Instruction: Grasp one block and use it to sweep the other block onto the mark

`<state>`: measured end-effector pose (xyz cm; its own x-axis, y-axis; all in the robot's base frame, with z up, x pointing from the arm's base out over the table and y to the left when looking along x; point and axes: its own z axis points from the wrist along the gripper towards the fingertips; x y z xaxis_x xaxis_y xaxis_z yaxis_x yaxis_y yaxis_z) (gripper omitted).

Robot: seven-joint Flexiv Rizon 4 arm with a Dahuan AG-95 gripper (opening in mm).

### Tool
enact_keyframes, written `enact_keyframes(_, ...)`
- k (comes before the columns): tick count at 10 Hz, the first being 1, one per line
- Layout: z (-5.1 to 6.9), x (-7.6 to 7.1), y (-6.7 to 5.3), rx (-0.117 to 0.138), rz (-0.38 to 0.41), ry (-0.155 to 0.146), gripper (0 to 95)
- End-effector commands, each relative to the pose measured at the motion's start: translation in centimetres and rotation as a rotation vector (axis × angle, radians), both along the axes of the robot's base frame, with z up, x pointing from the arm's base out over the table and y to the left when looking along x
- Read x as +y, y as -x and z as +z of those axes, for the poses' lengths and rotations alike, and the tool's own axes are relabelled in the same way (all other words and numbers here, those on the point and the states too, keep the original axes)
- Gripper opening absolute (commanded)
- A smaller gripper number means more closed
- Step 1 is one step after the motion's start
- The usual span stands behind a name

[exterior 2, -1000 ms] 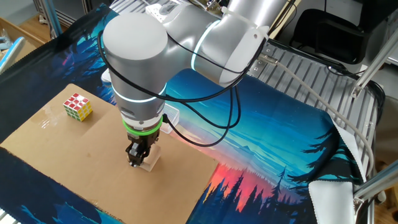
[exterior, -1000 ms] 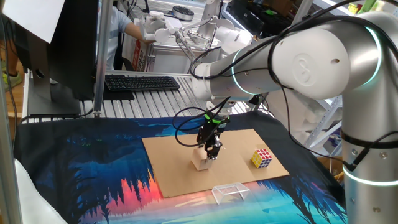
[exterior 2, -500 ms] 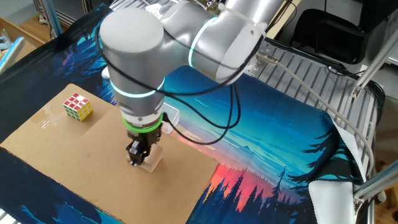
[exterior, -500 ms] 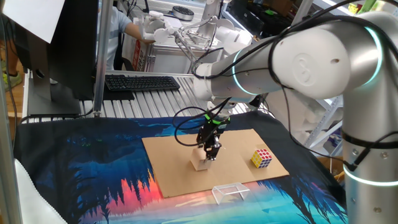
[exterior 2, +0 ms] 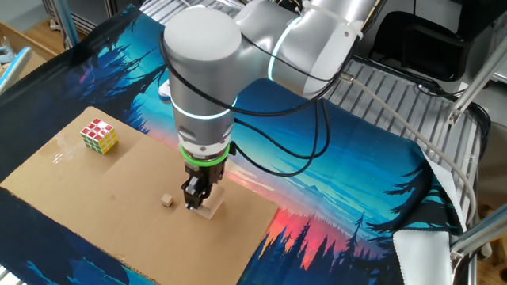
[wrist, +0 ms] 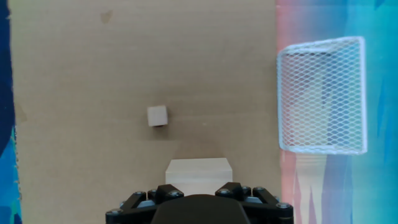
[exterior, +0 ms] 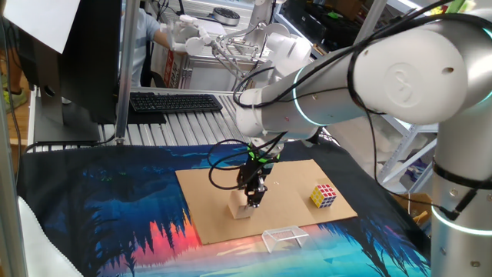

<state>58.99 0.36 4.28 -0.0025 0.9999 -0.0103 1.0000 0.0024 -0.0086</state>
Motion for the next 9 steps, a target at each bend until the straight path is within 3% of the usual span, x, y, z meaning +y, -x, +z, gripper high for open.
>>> enact_keyframes(1,-0.2,0.1,-0.3,0.005,0.000,0.000,76.0)
enact_keyframes(3,0.2,0.1,-0.2,0.019,0.005,0.014,76.0)
enact_keyframes(5,1.3,-0.1,0.1,0.035,0.056,-0.005,76.0)
enact_keyframes(7,3.9,-0.6,1.2,0.042,0.144,-0.092,76.0)
enact_keyframes(8,4.7,-0.9,1.5,0.041,0.172,-0.113,76.0)
enact_keyframes(9,6.5,-1.6,2.4,0.043,0.231,-0.125,57.0)
